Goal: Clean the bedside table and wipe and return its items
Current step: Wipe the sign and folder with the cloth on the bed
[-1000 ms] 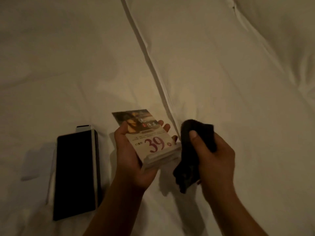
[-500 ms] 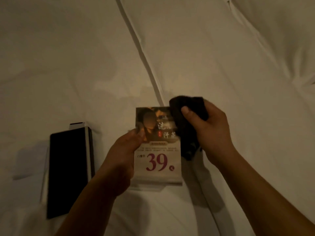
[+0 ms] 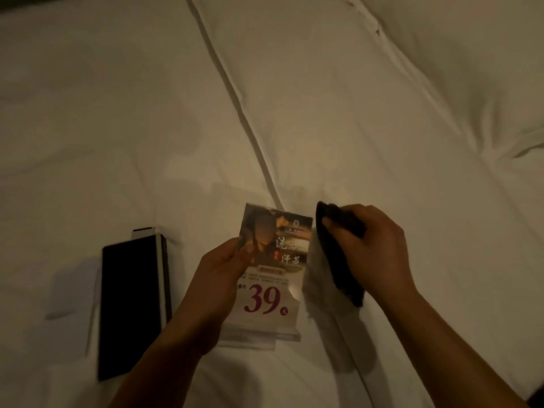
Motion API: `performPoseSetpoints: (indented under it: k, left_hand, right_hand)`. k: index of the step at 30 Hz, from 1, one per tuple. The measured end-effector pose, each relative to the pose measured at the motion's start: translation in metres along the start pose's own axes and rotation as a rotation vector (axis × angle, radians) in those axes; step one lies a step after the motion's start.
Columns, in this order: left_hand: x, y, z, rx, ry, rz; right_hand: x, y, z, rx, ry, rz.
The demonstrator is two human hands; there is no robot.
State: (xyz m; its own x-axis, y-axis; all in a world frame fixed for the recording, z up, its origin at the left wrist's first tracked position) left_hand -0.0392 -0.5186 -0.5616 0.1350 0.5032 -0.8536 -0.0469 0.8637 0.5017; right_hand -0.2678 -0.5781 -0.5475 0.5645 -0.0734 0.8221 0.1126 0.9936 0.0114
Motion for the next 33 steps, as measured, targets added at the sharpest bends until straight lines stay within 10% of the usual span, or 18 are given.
performPoseSetpoints:
  k: [17,33]
  left_hand:
    - [-0.165,0.115,0.02,-0.246,0.165,-0.125]
    - [-0.201,0.159,-0.045,0.132,0.066,-0.192]
  right_hand:
    - [0.125,0.05,0.182,0.145,0.156,0.06]
    - [0.143,0.173,0.289,-0.137,0.216,-0.132]
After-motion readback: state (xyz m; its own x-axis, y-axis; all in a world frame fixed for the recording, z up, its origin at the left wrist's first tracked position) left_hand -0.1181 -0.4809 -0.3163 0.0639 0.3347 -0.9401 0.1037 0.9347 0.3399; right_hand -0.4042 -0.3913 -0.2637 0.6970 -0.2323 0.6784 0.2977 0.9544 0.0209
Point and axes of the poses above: each hand's wrist, its own y-axis away from the middle knuckle, its own z-axis out of the back of the hand, x = y × z, the point moved 7 cm from there along -y, towards the middle knuckle, and after that the axes turned 8 degrees about -y, right-handed, at the moved point
